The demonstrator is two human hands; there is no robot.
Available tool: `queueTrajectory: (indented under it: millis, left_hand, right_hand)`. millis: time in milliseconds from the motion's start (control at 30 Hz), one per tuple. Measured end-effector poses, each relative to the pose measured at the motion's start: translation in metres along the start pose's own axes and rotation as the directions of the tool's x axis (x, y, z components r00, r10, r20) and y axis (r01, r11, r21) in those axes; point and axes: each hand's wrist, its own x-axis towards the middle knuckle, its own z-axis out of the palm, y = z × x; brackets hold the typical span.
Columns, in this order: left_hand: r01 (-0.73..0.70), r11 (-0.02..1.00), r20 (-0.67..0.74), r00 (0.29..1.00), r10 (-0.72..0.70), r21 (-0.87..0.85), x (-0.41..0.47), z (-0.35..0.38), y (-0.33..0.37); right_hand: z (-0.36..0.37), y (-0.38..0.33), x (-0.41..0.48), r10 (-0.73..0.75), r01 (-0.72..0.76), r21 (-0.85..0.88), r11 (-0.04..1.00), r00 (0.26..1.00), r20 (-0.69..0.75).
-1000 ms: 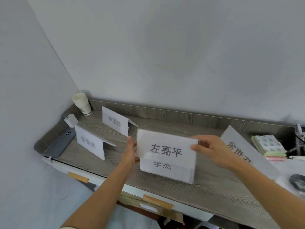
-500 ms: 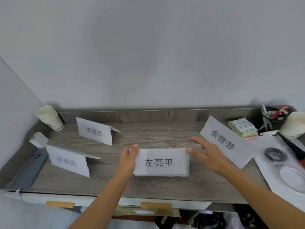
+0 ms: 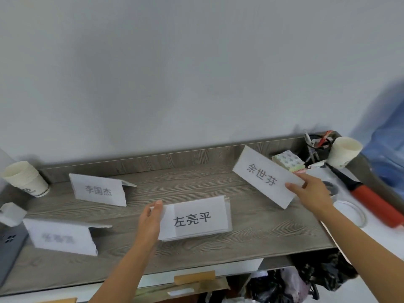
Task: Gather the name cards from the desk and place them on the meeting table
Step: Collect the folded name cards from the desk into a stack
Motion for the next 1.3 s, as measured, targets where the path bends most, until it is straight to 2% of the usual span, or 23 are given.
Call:
queueTrajectory:
  millis: [100, 167, 233, 333, 467, 533, 633, 767, 833, 933, 1000, 1100, 1167, 1200, 1300]
  left_hand:
    - [0.033, 0.998, 0.025, 0.999, -0.032, -0.044, 0.0, -0.002, 0.001]
    - [0.052, 0.997, 0.035, 0.998, -0.05, -0.063, -0.003, -0.002, 0.006]
    - [0.088, 0.989, 0.06, 0.995, -0.081, -0.117, -0.007, -0.003, 0.011]
    - [0.119, 0.979, 0.086, 0.991, -0.106, -0.167, -0.004, -0.009, 0.012]
    - [0.126, 0.984, 0.077, 0.99, -0.117, -0.124, -0.004, -0.014, 0.014]
    - [0.127, 0.983, 0.082, 0.99, -0.117, -0.131, -0.007, -0.011, 0.017]
    - [0.128, 0.987, 0.088, 0.989, -0.12, -0.098, -0.007, -0.003, 0.02]
    - [0.128, 0.987, 0.008, 0.992, -0.128, -0.095, -0.004, 0.003, 0.016]
    - [0.129, 0.989, 0.021, 0.992, -0.128, -0.072, -0.003, 0.003, 0.015]
    - [0.108, 0.992, 0.117, 0.986, -0.116, 0.072, -0.004, -0.007, 0.02]
    - [-0.039, 0.964, 0.188, 0.982, -0.012, 0.264, -0.003, -0.028, 0.027]
    - [-0.335, 0.809, 0.146, 0.942, 0.303, 0.483, 0.01, -0.087, 0.04]
    - [-0.404, 0.618, 0.143, 0.893, 0.428, 0.675, 0.026, -0.136, 0.049]
    - [-0.385, 0.503, 0.178, 0.894, 0.412, 0.774, 0.038, -0.16, 0.052]
    - [-0.249, 0.097, 0.233, 0.961, 0.148, 0.964, 0.064, -0.215, 0.049]
  right_hand:
    - [-0.006, -0.039, -0.014, -0.176, 0.144, 0.244, 0.959, 0.978, 0.116]
    - [-0.005, -0.068, -0.027, -0.33, 0.242, 0.341, 0.908, 0.916, 0.229]
    - [0.007, -0.087, -0.037, -0.42, 0.281, 0.391, 0.877, 0.842, 0.337]
    - [0.036, -0.097, -0.048, -0.477, 0.336, 0.357, 0.872, 0.751, 0.458]
    - [0.076, -0.096, -0.055, -0.471, 0.411, 0.239, 0.879, 0.685, 0.556]
    - [0.092, -0.089, -0.057, -0.441, 0.418, 0.182, 0.89, 0.688, 0.576]
    - [0.109, -0.08, -0.066, -0.43, 0.348, 0.253, 0.902, 0.705, 0.563]
    - [0.127, -0.083, -0.075, -0.407, 0.269, 0.351, 0.897, 0.814, 0.415]
    - [0.132, -0.087, -0.077, -0.39, 0.275, 0.338, 0.9, 0.854, 0.344]
    - [0.134, -0.087, -0.078, -0.41, 0.323, 0.302, 0.897, 0.863, 0.296]
    - [0.133, -0.084, -0.076, -0.426, 0.353, 0.274, 0.895, 0.86, 0.282]
    - [0.135, -0.08, -0.074, -0.4, 0.321, 0.286, 0.903, 0.87, 0.287]
    - [0.137, -0.079, -0.074, -0.377, 0.288, 0.31, 0.906, 0.883, 0.279]
    - [0.139, -0.078, -0.075, -0.368, 0.279, 0.318, 0.906, 0.89, 0.268]
    - [0.141, -0.08, -0.079, -0.347, 0.263, 0.321, 0.91, 0.906, 0.242]
